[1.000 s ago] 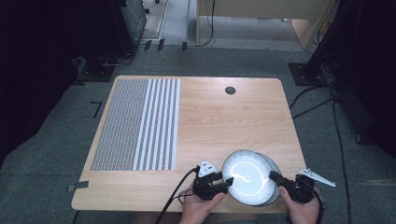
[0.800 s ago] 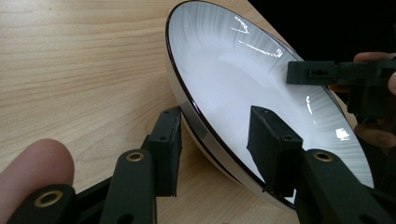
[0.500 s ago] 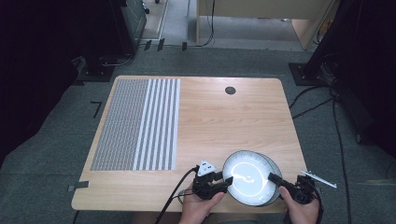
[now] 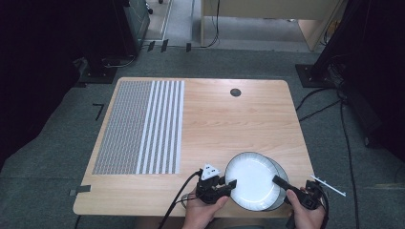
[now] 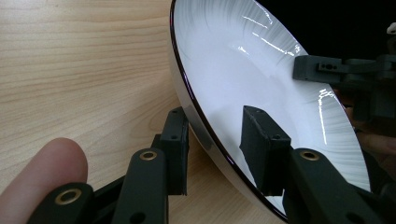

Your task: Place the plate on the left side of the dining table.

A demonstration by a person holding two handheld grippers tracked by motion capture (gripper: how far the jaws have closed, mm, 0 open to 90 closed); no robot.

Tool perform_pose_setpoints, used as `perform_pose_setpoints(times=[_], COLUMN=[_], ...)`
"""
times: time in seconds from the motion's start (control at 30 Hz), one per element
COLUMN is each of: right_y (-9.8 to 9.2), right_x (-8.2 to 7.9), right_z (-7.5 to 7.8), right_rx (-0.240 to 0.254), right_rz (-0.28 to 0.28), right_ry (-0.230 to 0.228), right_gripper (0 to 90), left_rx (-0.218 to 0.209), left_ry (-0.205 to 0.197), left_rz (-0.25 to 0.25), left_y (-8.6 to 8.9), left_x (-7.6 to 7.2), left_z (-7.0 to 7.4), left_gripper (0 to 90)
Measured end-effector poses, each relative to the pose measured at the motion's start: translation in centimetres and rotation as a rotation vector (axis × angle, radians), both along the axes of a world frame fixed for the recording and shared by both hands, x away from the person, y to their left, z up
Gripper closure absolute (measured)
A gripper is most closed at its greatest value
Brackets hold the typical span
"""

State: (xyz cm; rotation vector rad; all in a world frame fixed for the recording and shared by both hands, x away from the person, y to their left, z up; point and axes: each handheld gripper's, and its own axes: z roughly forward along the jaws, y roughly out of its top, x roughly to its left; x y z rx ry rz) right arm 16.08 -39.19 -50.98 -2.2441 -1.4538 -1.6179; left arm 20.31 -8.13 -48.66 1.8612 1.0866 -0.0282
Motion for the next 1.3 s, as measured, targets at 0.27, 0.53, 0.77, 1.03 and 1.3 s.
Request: perform_pose_setpoints(times=[0.27, 0.53, 0.77, 1.03, 1.3], right_y=[0.6, 1.4, 2.4, 4.0, 6.1], right_x=[0.0, 0.3, 0.9, 1.7, 3.0], right_z=[0.7, 1.4, 2.1, 3.0, 3.6], right_rx=[0.009, 0.016, 0.016, 0.013, 0.006], right_rz=[-0.001, 0.01, 0.027, 0.05, 0.074], right_ry=[-0.014, -0.024, -0.035, -0.053, -0.064], right_gripper=[85.3, 85.2, 85.2, 85.3, 85.3], left_rx=[0.003, -0.01, -0.02, -0.036, -0.03], left_ry=[-0.002, -0.006, -0.01, -0.021, -0.032], left_rz=[0.014, 0.024, 0.04, 0.058, 0.101], left_y=[0.7, 1.6, 2.8, 4.5, 6.4], left_x=[0.1, 0.3, 0.5, 0.7, 0.9], left_z=[0.3, 0.9, 1.7, 2.6, 3.1], left_gripper=[66.0, 66.4, 66.7, 67.0, 67.9])
